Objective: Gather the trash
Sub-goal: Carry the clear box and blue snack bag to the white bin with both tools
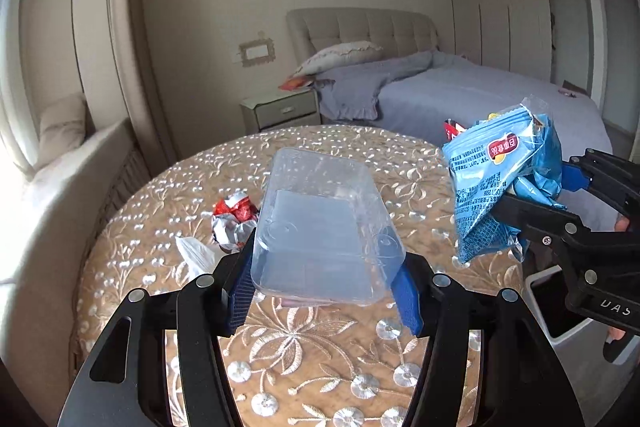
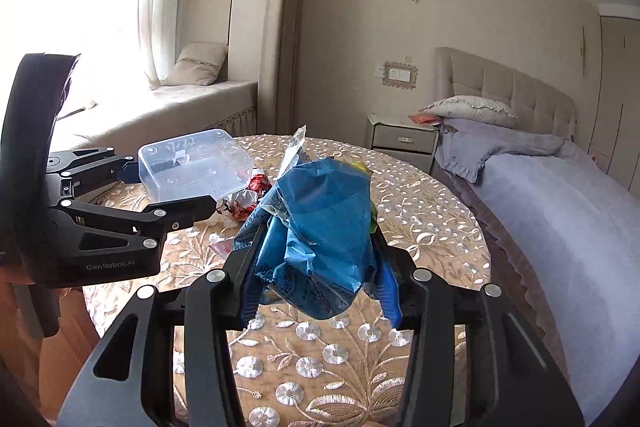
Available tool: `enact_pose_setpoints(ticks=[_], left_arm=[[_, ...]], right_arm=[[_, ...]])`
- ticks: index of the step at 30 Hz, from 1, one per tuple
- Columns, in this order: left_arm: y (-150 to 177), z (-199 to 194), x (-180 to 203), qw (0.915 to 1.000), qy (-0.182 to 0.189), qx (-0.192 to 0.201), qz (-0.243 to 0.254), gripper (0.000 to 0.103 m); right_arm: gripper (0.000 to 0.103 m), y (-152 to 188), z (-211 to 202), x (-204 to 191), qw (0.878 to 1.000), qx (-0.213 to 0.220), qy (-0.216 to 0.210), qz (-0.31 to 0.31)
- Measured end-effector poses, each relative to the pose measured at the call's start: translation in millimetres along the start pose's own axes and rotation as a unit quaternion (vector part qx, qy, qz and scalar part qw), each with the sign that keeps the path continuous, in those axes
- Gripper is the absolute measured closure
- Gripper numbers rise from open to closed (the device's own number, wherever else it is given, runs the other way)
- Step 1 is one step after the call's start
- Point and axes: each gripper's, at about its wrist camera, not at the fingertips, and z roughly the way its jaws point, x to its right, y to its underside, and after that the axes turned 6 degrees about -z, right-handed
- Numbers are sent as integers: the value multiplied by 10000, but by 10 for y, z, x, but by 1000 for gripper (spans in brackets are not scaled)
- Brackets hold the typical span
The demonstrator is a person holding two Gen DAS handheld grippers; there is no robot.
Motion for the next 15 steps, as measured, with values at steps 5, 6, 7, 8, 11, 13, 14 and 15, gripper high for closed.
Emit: enact_pose_setpoints(ticks=[5, 6, 7, 8, 11, 13, 14, 15], left_arm=[[-25, -165, 273, 9995, 168, 167, 185, 46], [-33, -182, 321, 9993, 207, 192, 225, 46], [-38, -200, 388, 9991, 254, 212, 280, 46], [-39, -213, 453, 9987, 307, 231, 332, 46], [-47, -241, 674, 9972, 476, 274, 500, 46], [-35, -246, 834, 9959, 601, 294, 616, 46], [-31, -240, 918, 9950, 671, 290, 682, 46], [-28, -230, 1009, 9940, 751, 277, 748, 46]], right_arm=[[55, 44, -348, 77, 9994, 180, 274, 58], [55, 61, -410, 113, 9992, 206, 340, 91], [55, 85, -473, 147, 9989, 215, 397, 117], [55, 108, -534, 182, 9985, 222, 474, 139], [55, 199, -720, 300, 9972, 231, 680, 224], [55, 274, -827, 384, 9957, 222, 859, 283], [55, 314, -880, 427, 9949, 208, 931, 318], [55, 362, -923, 484, 9941, 191, 1000, 368]])
